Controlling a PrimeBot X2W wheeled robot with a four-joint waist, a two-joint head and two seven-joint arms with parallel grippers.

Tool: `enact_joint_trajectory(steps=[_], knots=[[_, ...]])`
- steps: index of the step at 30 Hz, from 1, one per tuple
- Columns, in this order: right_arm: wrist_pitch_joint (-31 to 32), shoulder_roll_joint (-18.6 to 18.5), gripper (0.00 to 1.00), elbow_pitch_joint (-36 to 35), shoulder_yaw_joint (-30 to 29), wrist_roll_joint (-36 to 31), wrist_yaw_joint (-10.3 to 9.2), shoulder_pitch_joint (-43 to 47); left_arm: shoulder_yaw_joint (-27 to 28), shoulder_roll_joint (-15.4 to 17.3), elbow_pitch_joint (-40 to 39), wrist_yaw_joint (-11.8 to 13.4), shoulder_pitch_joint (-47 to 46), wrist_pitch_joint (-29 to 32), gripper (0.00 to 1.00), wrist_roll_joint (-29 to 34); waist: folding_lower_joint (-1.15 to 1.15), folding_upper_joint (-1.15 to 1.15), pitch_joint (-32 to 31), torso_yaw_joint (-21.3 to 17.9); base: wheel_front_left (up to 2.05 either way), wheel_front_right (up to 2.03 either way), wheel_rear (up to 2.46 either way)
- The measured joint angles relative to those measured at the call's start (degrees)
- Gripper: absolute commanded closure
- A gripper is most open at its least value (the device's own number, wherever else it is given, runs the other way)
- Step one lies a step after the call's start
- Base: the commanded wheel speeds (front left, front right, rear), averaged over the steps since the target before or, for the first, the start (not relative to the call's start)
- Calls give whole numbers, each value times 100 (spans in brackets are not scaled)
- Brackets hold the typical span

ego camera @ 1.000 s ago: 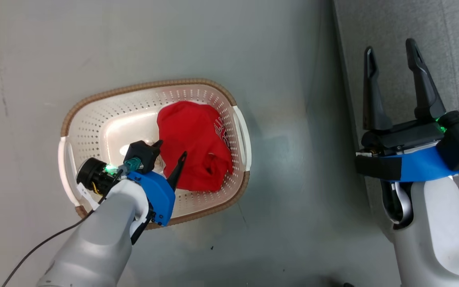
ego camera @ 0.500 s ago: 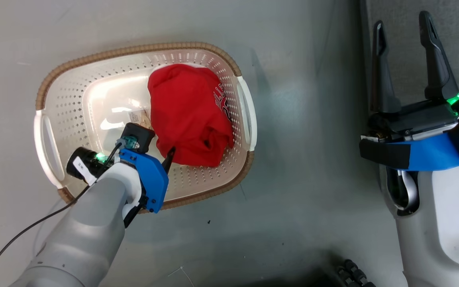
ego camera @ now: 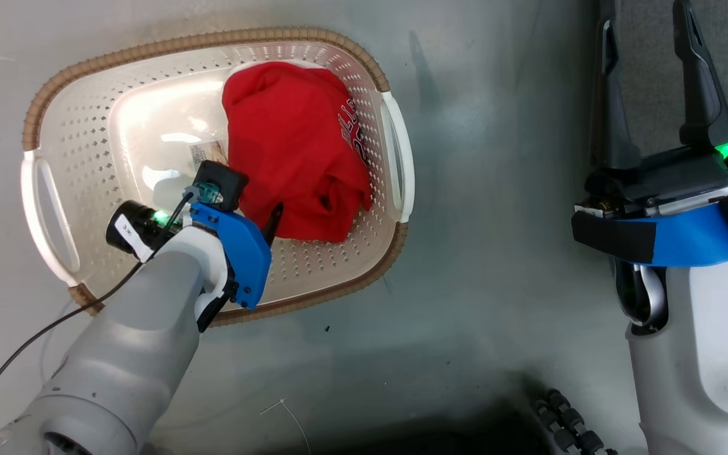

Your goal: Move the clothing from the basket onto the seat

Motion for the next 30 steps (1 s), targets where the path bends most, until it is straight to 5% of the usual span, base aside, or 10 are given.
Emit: enact_joint_trajectory(steps=[16,18,19,30], knots=[[0,43,0,-86,15,20,0,-14,-597,47,96,0,-359,-266,0,-394,-1,0,318,-150,0,0,0],[0,49,0,-87,16,21,0,-14,-660,48,129,1,-383,-290,80,-446,-1,0,331,-147,0,0,0],[0,49,0,-87,16,21,0,-15,-699,51,142,0,-393,-322,100,-450,-1,0,335,-143,0,0,0],[0,59,0,-36,13,55,0,-27,-960,15,159,0,-433,-485,100,-708,-1,0,245,-108,0,0,0]])
